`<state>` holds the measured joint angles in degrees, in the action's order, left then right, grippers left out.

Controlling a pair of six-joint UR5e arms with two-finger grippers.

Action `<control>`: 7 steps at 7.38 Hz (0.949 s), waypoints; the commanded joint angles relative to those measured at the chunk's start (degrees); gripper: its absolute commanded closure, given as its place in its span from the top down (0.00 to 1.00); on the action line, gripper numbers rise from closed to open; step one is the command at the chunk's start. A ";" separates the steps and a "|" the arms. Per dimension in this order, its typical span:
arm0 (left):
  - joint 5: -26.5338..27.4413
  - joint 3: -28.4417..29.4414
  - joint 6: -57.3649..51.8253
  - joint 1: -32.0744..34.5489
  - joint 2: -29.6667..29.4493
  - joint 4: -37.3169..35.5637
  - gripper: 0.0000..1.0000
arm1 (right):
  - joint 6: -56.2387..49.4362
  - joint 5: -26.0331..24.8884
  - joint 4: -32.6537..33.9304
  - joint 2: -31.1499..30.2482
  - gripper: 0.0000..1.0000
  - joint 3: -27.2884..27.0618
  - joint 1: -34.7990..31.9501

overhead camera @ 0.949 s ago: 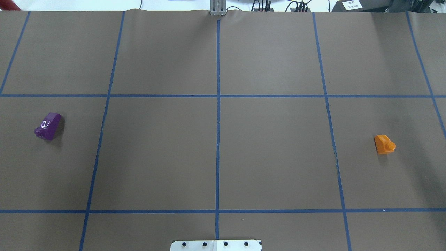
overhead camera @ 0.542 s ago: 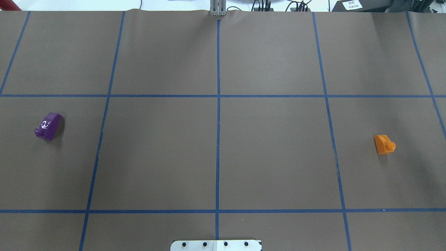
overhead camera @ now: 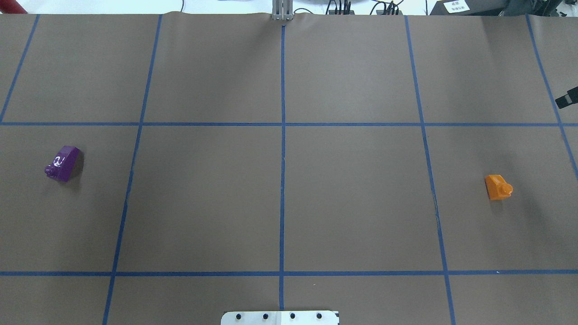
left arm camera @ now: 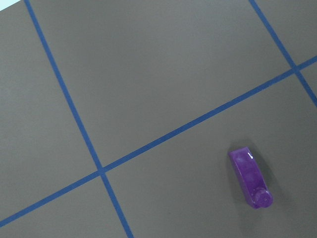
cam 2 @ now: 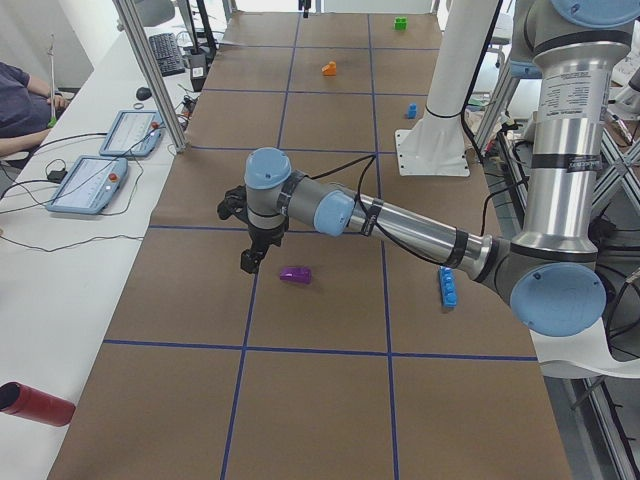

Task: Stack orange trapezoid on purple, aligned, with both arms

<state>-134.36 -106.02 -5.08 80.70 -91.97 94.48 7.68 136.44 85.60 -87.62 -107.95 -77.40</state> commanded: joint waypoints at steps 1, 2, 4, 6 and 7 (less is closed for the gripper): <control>-3.60 3.08 9.93 -5.59 -0.49 0.79 1.00 | 2.93 -1.51 0.00 0.00 1.00 0.02 3.02; -1.71 3.62 17.31 -10.95 -0.49 2.45 1.00 | 4.52 -2.57 -0.08 0.00 1.00 -0.15 4.43; 4.10 9.65 30.61 -17.31 -0.67 18.28 1.00 | 4.63 -2.58 -0.17 0.08 1.00 -0.15 4.71; 6.72 11.53 35.22 -22.06 -0.84 22.68 1.00 | 4.71 -2.67 -0.17 0.00 1.00 -0.15 4.62; 10.23 11.62 36.88 -24.26 -0.84 22.68 1.00 | 4.71 -2.67 -0.17 0.00 1.00 -0.15 4.62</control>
<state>-127.86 -94.94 29.28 59.50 -92.75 115.99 12.36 133.79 85.43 -87.61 -108.10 -72.79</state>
